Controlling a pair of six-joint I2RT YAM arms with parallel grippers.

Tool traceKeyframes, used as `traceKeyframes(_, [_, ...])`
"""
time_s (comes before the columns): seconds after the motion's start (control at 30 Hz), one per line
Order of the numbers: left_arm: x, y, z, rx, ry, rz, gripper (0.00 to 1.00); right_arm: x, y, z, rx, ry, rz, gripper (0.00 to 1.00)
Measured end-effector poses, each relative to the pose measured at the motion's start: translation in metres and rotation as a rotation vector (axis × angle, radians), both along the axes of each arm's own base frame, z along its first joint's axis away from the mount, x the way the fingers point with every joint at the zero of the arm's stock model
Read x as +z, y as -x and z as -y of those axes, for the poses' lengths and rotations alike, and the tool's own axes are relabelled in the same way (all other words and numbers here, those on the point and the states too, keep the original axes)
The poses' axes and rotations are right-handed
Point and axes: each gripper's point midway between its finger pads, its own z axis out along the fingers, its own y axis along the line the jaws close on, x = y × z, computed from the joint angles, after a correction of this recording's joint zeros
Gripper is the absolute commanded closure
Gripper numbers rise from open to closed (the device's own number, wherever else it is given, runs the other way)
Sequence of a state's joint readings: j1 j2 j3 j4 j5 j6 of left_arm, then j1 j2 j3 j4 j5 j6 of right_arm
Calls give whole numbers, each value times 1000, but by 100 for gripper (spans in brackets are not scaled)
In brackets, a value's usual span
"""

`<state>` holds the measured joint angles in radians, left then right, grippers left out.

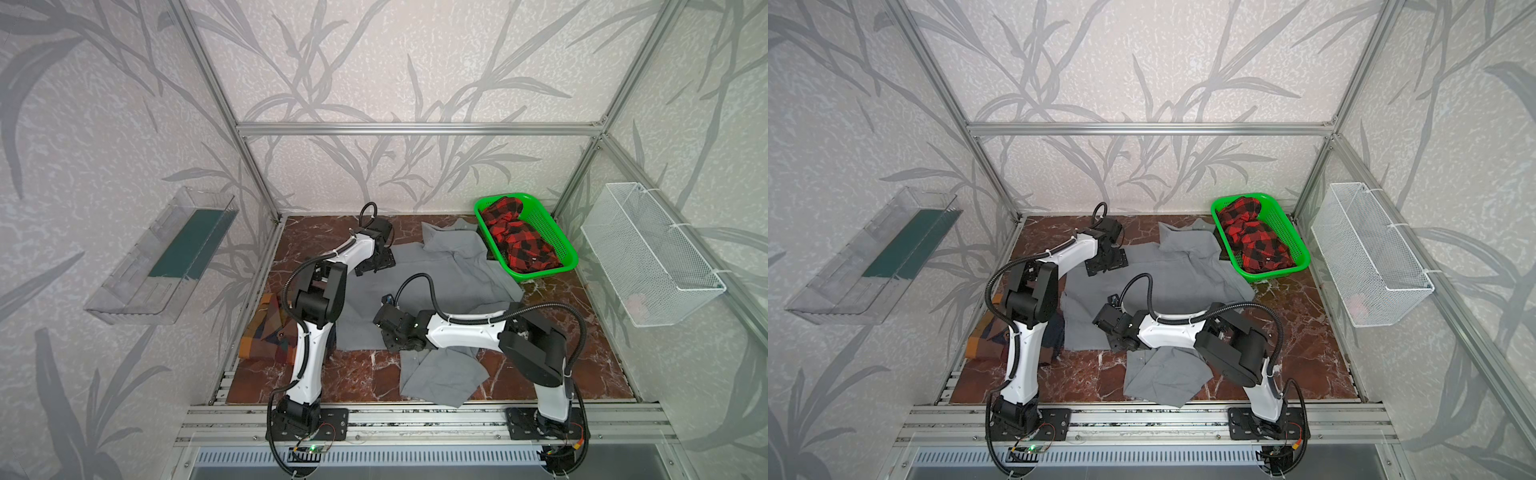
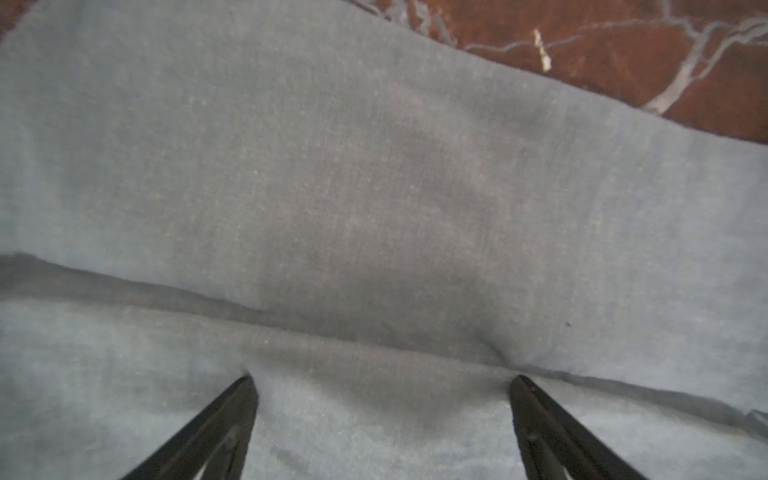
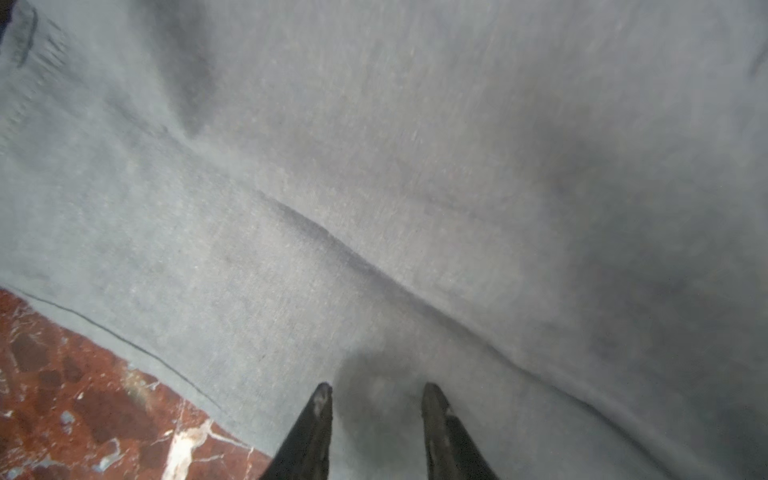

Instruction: Fold and stack the long sleeve shirts

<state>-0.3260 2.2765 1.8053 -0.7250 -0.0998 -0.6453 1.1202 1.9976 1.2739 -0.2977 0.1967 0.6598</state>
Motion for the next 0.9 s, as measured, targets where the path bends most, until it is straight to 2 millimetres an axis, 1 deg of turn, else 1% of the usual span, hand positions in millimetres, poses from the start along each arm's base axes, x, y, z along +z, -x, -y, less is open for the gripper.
traceKeyframes(0.2, [0,-12,3,-1,-2,4,4,0,12,0,-34,-75,-46,65])
traceKeyframes(0.4, [-1,-19,5,-10,-11,-4,4,1,32,4,-37,-110,-82,65])
traceKeyframes(0.53, [0,-23,2,-12,-20,-10,4,1,45,8,-44,-133,-108,65])
traceKeyframes(0.67, [0,-30,0,-16,-27,-18,4,2,55,7,-42,-142,-118,65])
traceKeyframes(0.9, [0,-31,-1,-22,-33,-30,4,8,66,4,-1,-124,-118,65])
